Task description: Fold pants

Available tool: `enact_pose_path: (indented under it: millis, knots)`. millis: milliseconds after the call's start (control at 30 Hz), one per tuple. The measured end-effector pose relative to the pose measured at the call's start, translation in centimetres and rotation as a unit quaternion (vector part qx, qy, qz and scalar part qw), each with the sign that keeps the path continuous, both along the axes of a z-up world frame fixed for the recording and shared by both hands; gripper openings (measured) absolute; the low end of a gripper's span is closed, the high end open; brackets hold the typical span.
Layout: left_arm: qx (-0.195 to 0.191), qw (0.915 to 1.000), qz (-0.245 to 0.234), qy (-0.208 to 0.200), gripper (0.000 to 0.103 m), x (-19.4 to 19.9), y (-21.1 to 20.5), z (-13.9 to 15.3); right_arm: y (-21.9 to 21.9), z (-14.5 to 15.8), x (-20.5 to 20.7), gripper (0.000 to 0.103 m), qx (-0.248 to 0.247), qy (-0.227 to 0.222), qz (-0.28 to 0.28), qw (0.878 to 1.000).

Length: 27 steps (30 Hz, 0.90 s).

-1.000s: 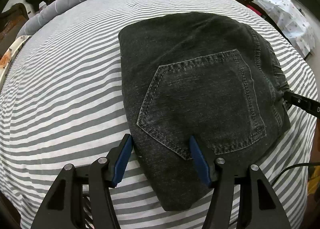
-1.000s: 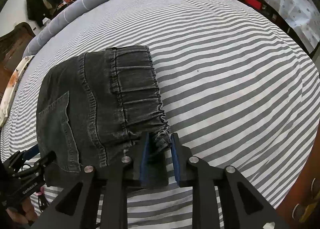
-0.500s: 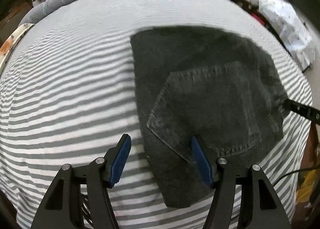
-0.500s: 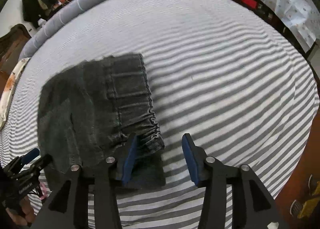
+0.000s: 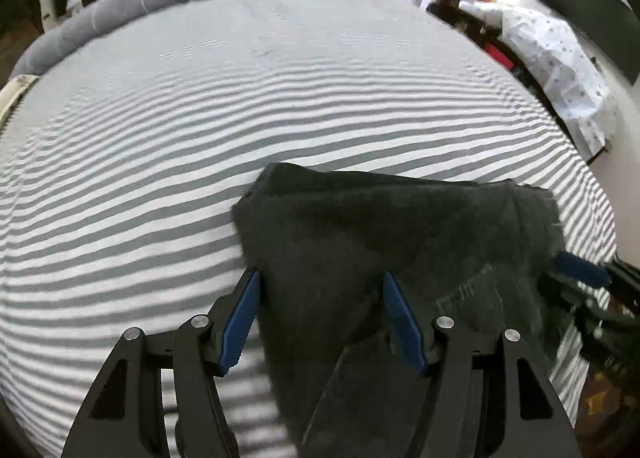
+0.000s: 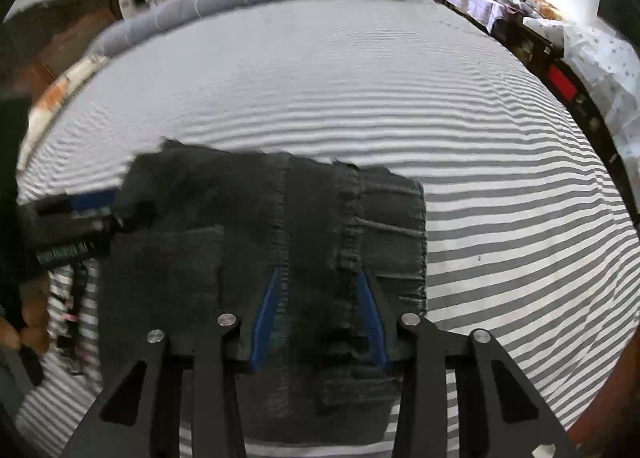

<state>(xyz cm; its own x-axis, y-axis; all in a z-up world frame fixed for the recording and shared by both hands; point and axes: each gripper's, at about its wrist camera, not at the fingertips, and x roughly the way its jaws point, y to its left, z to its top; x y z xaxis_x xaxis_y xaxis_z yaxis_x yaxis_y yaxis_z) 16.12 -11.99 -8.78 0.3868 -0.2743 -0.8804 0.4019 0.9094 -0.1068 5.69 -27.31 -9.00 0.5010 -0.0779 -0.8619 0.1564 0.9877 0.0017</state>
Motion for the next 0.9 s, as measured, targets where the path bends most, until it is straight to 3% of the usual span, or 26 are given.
enact_pose_path:
  millis: [133, 267, 467, 567, 633, 767, 900]
  knots:
    - [0.023, 0.9997, 0.007, 0.007, 0.074, 1.8, -0.5, -2.0, 0.1, -0.9, 0.2, 0.036, -0.020, 0.004, 0.013, 1.000]
    - [0.022, 0.9997, 0.005, -0.004, 0.074, 0.5, -0.2, -1.3, 0.0, -0.7, -0.2, 0.037, -0.020, 0.004, 0.013, 1.000]
    - [0.014, 0.9995, -0.011, -0.028, 0.074, -6.5, 2.0, 0.3, -0.5, 0.0, -3.6, 0.052, -0.017, -0.008, -0.006, 1.000]
    - [0.015, 0.9996, -0.018, -0.013, 0.074, -9.5, 2.5, -0.3, -0.6, -0.3, -5.7, 0.054, -0.017, -0.011, -0.014, 1.000]
    - [0.024, 0.9995, -0.021, -0.002, 0.074, -11.2, 2.5, -1.4, -0.6, -1.1, -6.6, 0.061, -0.018, 0.000, -0.024, 1.000]
    - [0.036, 0.9990, -0.023, 0.015, 0.074, -13.3, 2.2, -3.4, -1.3, -2.9, -7.9, 0.062, 0.019, 0.015, -0.041, 0.999]
    - [0.042, 0.9987, -0.027, 0.013, 0.074, -13.5, 1.6, -3.0, -2.6, -3.4, -8.3, 0.062, 0.064, 0.014, -0.049, 0.997]
